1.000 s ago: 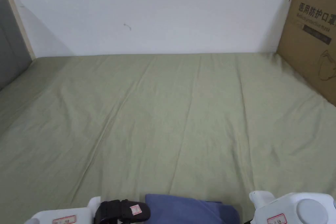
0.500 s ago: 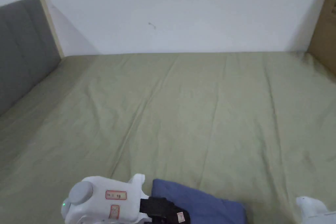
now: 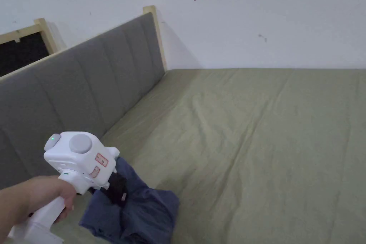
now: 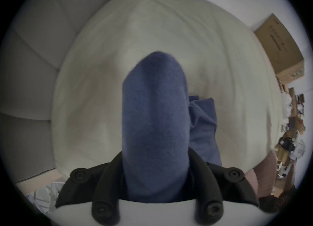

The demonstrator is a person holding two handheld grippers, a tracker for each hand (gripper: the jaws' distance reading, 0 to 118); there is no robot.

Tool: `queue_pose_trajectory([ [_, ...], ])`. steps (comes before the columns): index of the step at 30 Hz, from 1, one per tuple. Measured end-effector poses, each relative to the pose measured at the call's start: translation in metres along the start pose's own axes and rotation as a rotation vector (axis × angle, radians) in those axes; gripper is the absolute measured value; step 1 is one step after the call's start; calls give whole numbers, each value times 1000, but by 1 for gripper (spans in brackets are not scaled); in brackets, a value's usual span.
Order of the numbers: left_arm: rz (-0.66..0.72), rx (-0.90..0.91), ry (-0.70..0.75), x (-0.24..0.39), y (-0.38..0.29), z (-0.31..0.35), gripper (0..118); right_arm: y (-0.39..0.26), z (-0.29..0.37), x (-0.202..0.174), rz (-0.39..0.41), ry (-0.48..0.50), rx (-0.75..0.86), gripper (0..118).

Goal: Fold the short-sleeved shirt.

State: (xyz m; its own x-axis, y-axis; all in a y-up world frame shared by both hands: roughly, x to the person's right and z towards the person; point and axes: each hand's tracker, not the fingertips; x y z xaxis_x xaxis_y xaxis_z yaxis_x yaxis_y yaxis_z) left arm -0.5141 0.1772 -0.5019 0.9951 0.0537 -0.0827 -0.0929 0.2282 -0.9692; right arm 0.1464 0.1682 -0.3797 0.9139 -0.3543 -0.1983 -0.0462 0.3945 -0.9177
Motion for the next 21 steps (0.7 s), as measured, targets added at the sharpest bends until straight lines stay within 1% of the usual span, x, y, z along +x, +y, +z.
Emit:
queue_pose_trajectory([
  [1, 4, 7, 26, -13, 6, -3, 57, 0, 0, -2, 7, -5, -1, 0],
  [2, -9, 33, 61, -17, 5, 0, 89, 0, 1, -5, 3, -8, -1, 0],
  [3, -26, 50, 107, -20, 4, 3, 113, -1, 0, -6, -1, -10, -1, 0],
  [4, -36, 63, 121, -23, 3, 6, 118, -2, 1, -6, -10, -6, 0, 0],
  [5, -40, 83, 128, -26, 1, 12, 115, -3, 1, -6, -22, 2, 1, 0],
  [8, 2, 113, 100, -30, -7, 24, 115, -6, 4, -8, -37, 7, 7, 0],
  [11, 42, 235, 80, 4, -27, 37, 115, -8, 7, -8, -34, -1, 16, 0],
  [12, 88, 281, 101, 18, -32, 39, 110, -9, 9, -8, -31, -6, 20, 0],
  [13, 144, 305, 50, 35, -38, 41, 91, -9, 10, -8, -28, -14, 23, 0],
  [14, 182, 316, -21, 52, -45, 42, 61, -8, 11, -7, -29, -18, 26, 0],
  [15, 206, 320, -94, 73, -53, 43, 22, -8, 14, -7, -30, -22, 31, 0],
  [16, 177, 344, -136, 95, -59, 40, 0, -7, 17, -7, -34, -26, 41, 0],
  [17, 124, 355, -148, 118, -64, 37, 0, -7, 21, -8, -40, -31, 56, 0],
  [18, 21, 439, -124, 151, -76, 41, 0, -5, 27, -6, -47, -32, 73, 0],
  [19, -40, 499, -115, 181, -87, 48, 0, -3, 34, -8, -48, -31, 87, 0],
  [21, -136, 591, -209, 233, -105, 65, 0, 2, 51, -12, -39, -33, 147, 0],
])
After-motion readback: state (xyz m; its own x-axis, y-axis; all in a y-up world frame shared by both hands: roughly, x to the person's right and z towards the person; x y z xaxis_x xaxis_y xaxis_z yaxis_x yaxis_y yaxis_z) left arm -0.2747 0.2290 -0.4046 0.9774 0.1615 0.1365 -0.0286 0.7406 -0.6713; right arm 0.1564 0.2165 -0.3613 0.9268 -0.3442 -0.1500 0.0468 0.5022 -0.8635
